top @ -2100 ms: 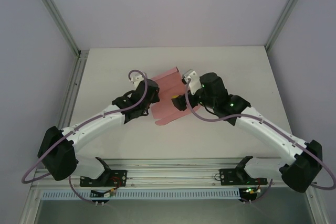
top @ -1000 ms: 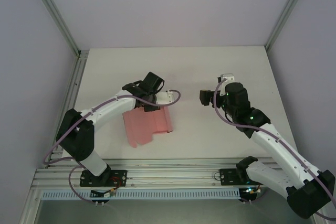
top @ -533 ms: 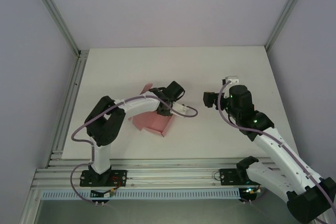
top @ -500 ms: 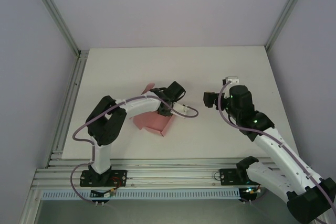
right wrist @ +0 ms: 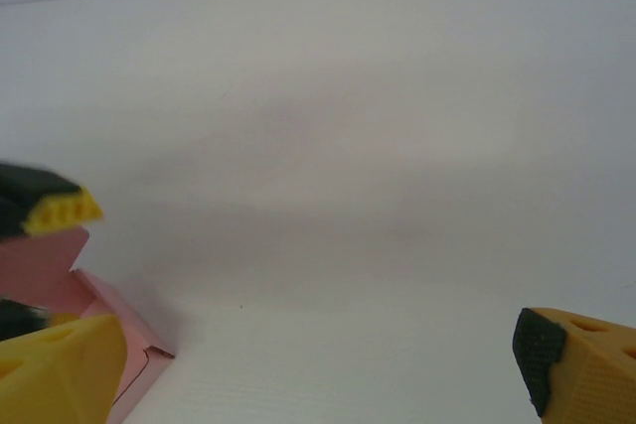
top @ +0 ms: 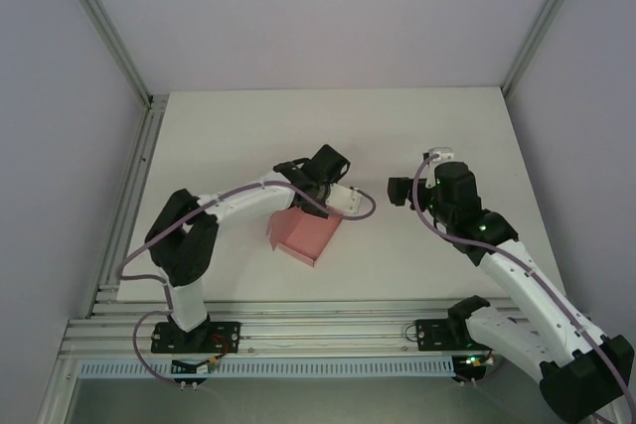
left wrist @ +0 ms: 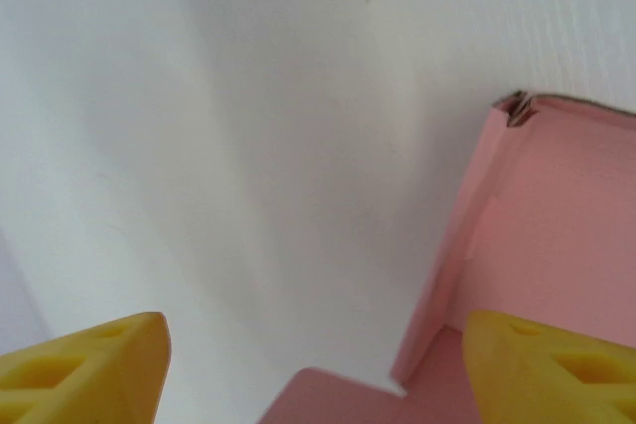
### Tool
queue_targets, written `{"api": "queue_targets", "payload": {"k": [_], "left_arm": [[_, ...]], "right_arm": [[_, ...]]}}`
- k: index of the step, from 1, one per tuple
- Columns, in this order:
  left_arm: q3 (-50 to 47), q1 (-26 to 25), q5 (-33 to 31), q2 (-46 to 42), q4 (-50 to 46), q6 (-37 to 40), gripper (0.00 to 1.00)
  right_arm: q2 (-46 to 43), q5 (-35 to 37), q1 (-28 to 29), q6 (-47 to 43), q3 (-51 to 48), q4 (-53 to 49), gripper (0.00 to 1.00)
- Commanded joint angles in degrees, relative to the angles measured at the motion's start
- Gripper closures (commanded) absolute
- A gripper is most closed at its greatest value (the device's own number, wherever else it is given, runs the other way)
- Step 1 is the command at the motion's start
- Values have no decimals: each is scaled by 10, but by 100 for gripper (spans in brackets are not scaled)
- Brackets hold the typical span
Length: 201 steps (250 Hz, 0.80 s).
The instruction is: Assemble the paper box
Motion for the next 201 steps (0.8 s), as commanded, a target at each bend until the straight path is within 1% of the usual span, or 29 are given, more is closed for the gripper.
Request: {"api": "queue_targets", "payload": {"k": [1,19,43,62,69,75,88,103,120,132,144,154,170,174,201], "left_arm": [[0,-9,59,-67,34,-77,0],[8,-9,71,-94,59,-151,0],[46,5,36,-111,82,-294,0],[69,35,-10,-119,96,-415,0],[71,49,-33,-123,96,-458,0],[71,61,-56,-127,115,-492,0],[68,90,-102,-137,111,-567,0],[41,128,-129,-156,105,-642,0],[-27,174,-143,-189,124,-722,0],[-78,214,-127,-216,132,-789,0],[-121,252,-96,-240,125,-852,0],[-152,281,-84,-258,116,-889,0],[-193,309,-101,-280,105,-932,0],[-202,314,-104,-285,87,-936,0],[-255,326,-123,-304,79,-939,0]], "right_arm": [[22,-55,-5,-21,8,0,0],[44,-83,-5,-35,17,4,0],[77,-164,-6,-84,28,15,0],[106,-244,-6,-131,40,27,0],[117,-271,-6,-167,45,30,0],[127,-294,-6,-191,51,32,0],[152,-338,-6,-244,65,35,0],[181,-375,-5,-296,84,41,0],[226,-429,-4,-363,112,37,0],[262,-464,-5,-408,139,24,0],[302,-490,-4,-451,171,6,0],[335,-507,-4,-486,202,-17,0],[389,-522,-2,-530,255,-51,0],[402,-524,-2,-537,269,-57,0],[490,-514,14,-591,373,-121,0]]}}
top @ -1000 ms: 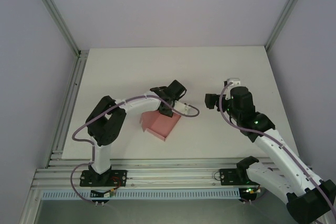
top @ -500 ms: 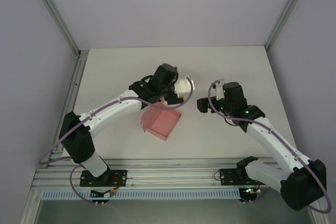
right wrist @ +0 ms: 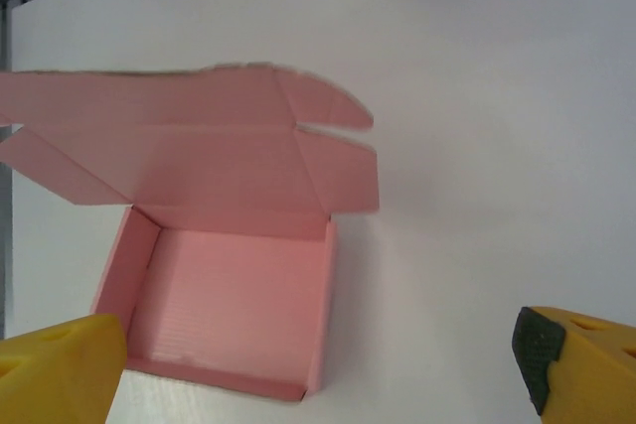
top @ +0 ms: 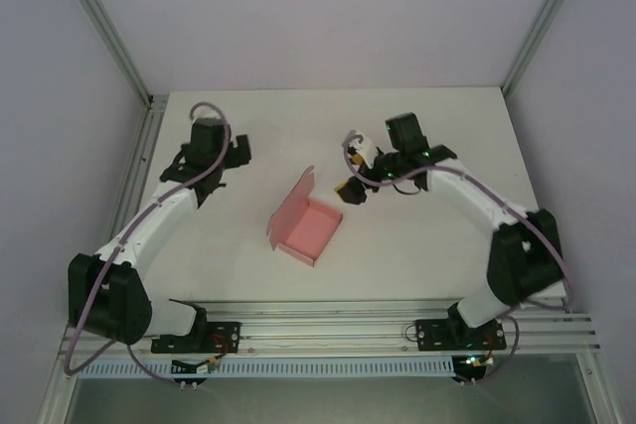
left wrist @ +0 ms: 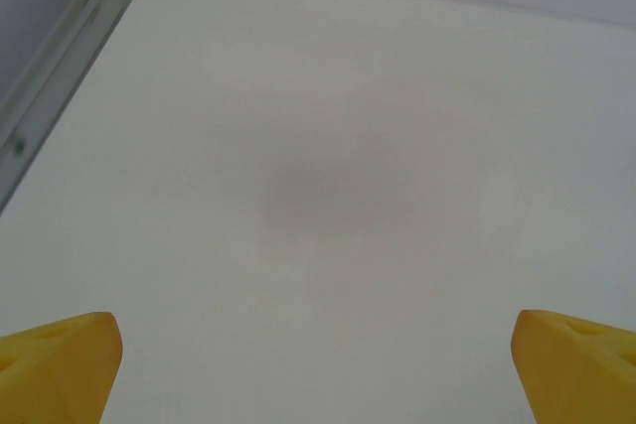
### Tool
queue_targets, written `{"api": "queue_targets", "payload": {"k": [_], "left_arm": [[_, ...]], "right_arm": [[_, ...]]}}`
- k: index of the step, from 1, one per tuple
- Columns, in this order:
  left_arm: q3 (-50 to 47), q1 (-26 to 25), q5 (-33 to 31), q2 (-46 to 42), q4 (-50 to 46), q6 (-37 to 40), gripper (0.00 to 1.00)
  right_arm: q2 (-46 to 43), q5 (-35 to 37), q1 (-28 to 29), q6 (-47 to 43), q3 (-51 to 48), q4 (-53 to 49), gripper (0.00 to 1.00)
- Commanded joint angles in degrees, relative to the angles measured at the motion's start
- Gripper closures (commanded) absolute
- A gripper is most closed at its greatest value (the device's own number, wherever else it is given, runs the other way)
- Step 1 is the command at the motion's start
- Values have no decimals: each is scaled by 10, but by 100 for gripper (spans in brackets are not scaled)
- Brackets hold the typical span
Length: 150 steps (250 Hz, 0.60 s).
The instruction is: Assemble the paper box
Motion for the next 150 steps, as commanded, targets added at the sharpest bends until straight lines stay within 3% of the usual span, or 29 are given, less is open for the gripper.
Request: {"api": "queue_targets", "payload": {"k": [1,31,62,117,131,150], "left_arm": [[-46,3,-16,-28,-22,-89,0],[-73,3,0,-26,-28,-91,0],[-85,3,19,-20,-22,-88,0],[-93,2,24,-21,-15,-86,0],[-93,2,26,-18,-14,-86,0],[-92,3,29,-18,-13,-86,0]], "right_arm": [[75,-48,16,-129,95,-95,0],[151,-44,50,-240,191,-198,0],[219,1,84,-278,259,-230,0],[281,-34,114,-340,339,-305,0],[284,-37,117,-345,340,-308,5],[283,-39,116,-344,339,-313,23]]}}
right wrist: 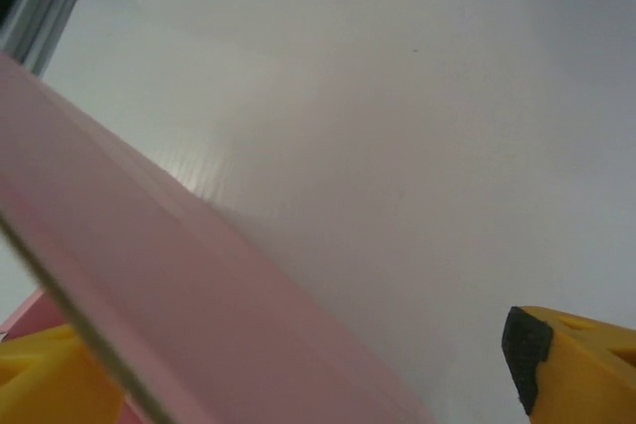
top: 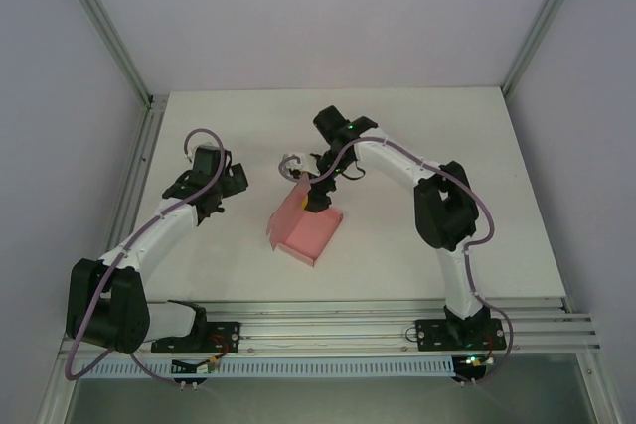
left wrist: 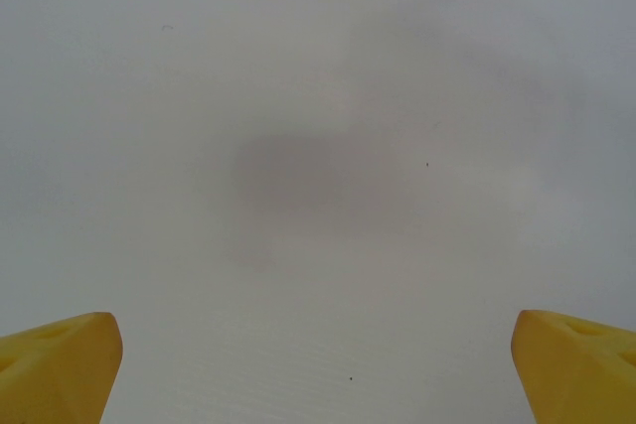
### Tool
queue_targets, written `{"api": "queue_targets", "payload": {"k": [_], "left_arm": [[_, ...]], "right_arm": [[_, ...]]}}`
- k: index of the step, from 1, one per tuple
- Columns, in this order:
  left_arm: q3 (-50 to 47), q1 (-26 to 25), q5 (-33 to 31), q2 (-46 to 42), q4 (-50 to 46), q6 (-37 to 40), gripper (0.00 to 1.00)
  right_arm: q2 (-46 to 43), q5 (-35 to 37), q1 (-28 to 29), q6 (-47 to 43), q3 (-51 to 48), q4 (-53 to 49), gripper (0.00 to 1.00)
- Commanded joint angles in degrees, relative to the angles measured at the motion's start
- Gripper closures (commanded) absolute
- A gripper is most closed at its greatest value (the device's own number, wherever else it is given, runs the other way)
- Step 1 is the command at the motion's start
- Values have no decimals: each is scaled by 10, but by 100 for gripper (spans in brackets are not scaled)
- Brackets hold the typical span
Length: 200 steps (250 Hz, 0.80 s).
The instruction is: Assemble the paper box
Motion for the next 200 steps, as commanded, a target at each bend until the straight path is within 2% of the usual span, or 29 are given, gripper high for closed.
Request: {"api": "queue_targets", "payload": {"k": [1,33,85,132,160,182,200], "left_arm": [[-9,-1,11,-2,5,-8,0],[-7,-1,12,-3,6,-6,0],[-4,0,14,-9,3,-7,0],[-5,0,5,-20,-4,-6,0],[-1,0,-5,-26,-3,4,0],[8,0,-18,-25,-7,7,0],[22,0,-16,-19,-11,16,0]], "right_arm": [[2,-31,-2,-42,17,-46,25],[-13,-10,-1,-35,-2,-36,55],[-44,36,-1,-14,-29,-12,79],[-111,109,-5,44,-135,117,88],[-145,138,-17,59,-187,141,92],[-161,155,-28,76,-213,151,100],[-176,158,-38,82,-234,159,100]]}}
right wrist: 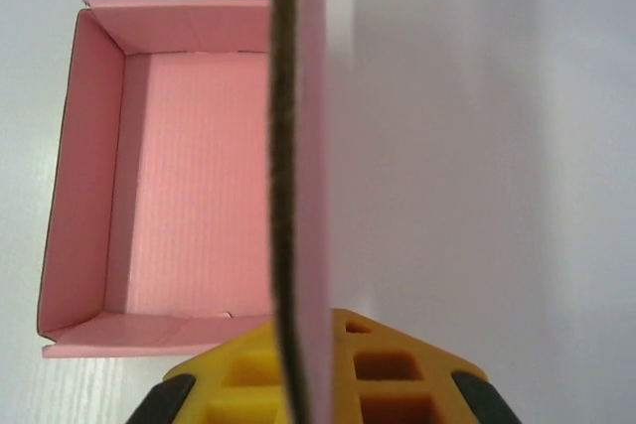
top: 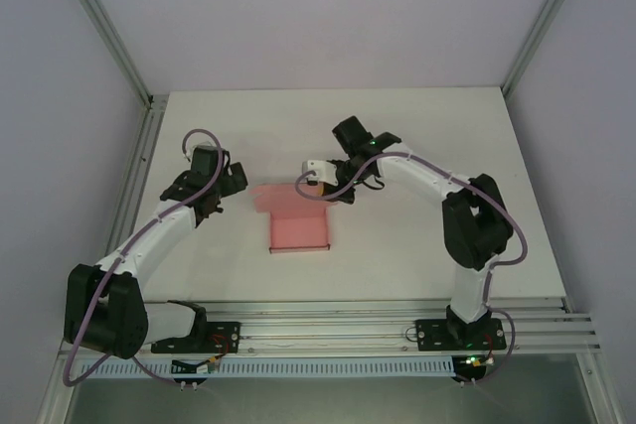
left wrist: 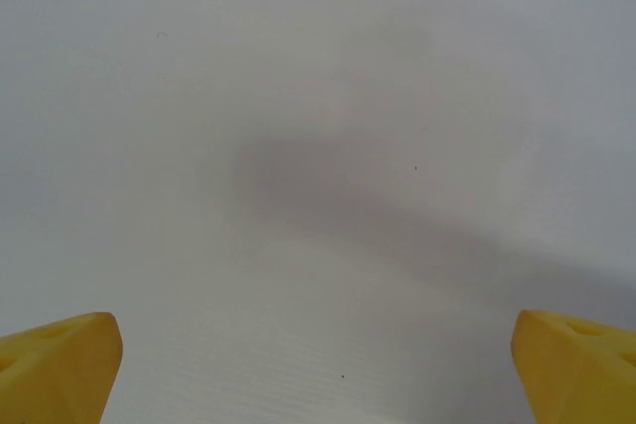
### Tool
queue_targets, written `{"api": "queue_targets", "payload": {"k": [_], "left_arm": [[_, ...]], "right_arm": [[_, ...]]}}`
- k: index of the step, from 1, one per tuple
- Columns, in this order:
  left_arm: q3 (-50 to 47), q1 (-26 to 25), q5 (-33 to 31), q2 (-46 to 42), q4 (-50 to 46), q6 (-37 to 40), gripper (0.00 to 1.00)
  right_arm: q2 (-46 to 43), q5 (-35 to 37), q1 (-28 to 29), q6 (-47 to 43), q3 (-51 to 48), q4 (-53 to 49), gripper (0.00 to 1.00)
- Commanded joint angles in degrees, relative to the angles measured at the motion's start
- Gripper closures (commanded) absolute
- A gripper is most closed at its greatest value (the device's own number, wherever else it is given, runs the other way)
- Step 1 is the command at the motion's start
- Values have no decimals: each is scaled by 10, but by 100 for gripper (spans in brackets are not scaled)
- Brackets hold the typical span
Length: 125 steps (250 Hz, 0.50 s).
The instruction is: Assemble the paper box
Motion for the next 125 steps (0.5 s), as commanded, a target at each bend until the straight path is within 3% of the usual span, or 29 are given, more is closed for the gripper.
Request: {"api": "queue_targets", "payload": {"k": [1,84,125], "left_arm": [[23,0,-14,-4,-11,14,0],[24,-1,18,13,14,45,0],[16,0,98,5,41,109,0]], "right_arm": [[-29,28,-20,26,-30,32,100],[-58,56,-63,23,-61,19,100],[-49,55,-68,9,-48,5,100]]}}
